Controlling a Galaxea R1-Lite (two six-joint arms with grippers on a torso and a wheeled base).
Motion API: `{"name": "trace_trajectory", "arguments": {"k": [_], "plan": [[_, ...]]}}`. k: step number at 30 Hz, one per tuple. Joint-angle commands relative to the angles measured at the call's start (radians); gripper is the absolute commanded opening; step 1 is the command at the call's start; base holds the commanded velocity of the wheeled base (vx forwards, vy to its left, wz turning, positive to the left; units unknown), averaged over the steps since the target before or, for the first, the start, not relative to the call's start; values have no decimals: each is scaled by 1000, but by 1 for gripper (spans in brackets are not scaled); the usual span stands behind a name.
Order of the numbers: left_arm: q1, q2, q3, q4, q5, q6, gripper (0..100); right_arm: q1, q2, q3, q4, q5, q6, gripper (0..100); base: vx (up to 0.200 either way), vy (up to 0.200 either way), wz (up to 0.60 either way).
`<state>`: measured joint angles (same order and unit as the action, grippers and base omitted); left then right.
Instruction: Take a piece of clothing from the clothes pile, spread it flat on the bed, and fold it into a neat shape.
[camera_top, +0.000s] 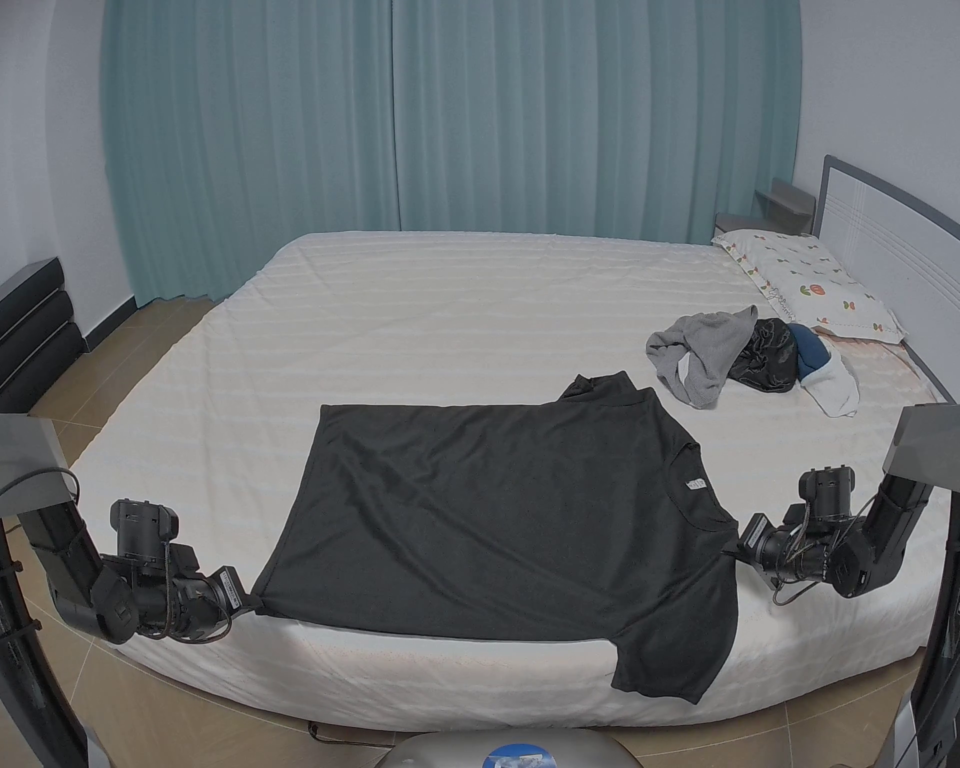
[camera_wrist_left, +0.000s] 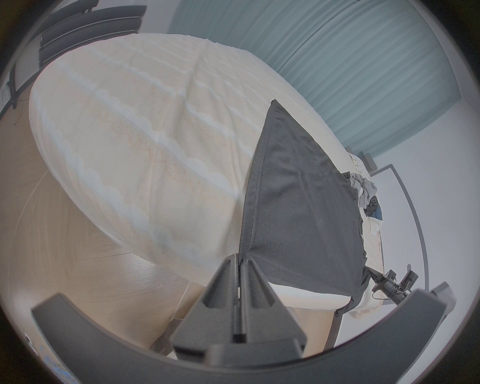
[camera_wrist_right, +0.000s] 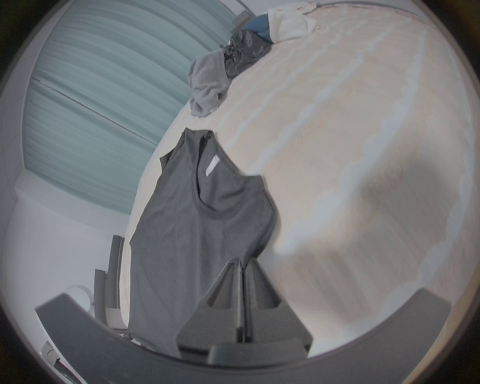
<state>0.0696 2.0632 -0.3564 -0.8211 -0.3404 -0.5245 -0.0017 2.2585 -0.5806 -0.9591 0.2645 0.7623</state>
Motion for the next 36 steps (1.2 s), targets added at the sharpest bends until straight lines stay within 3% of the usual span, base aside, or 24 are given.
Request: {"name": "trace_trajectory", "arguments": {"k": [1, 13, 14, 20, 25, 26, 27, 29, 33, 36], "plan": [[-1, 3, -7, -1, 0, -23, 0, 8, -2, -65, 0, -44, -1, 0, 0, 0, 0], [-1, 8, -12, -1, -2, -55, 0, 14, 92, -162, -3, -42, 5, 0, 0, 0, 0], [-1, 8, -12, -1, -2, -57, 0, 9, 92, -163, -4, -41, 6, 100, 0, 0, 0], [-2, 9, -10, -1, -2, -57, 0, -12, 13, -105, -6, -31, 37, 100, 0, 0, 0], [-1, 8, -10, -1, -2, -57, 0, -43, -88, -13, -6, 29, 29, 100, 0, 0, 0], [-1, 9, -10, -1, -2, -55, 0, -52, -111, 42, -16, 82, 2, 100, 0, 0, 0], [-1, 9, -10, -1, -2, -55, 0, -52, -112, 45, -16, 87, -1, 100, 0, 0, 0], [-1, 11, -10, -1, -2, -55, 0, -58, -109, 108, -21, 162, -75, 100, 0, 0, 0], [-1, 9, -6, -1, -2, -55, 0, -50, -105, 166, -21, 193, -172, 100, 0, 0, 0], [-1, 9, -6, -1, -2, -55, 0, -37, -102, 182, -18, 196, -181, 100, 0, 0, 0]]}}
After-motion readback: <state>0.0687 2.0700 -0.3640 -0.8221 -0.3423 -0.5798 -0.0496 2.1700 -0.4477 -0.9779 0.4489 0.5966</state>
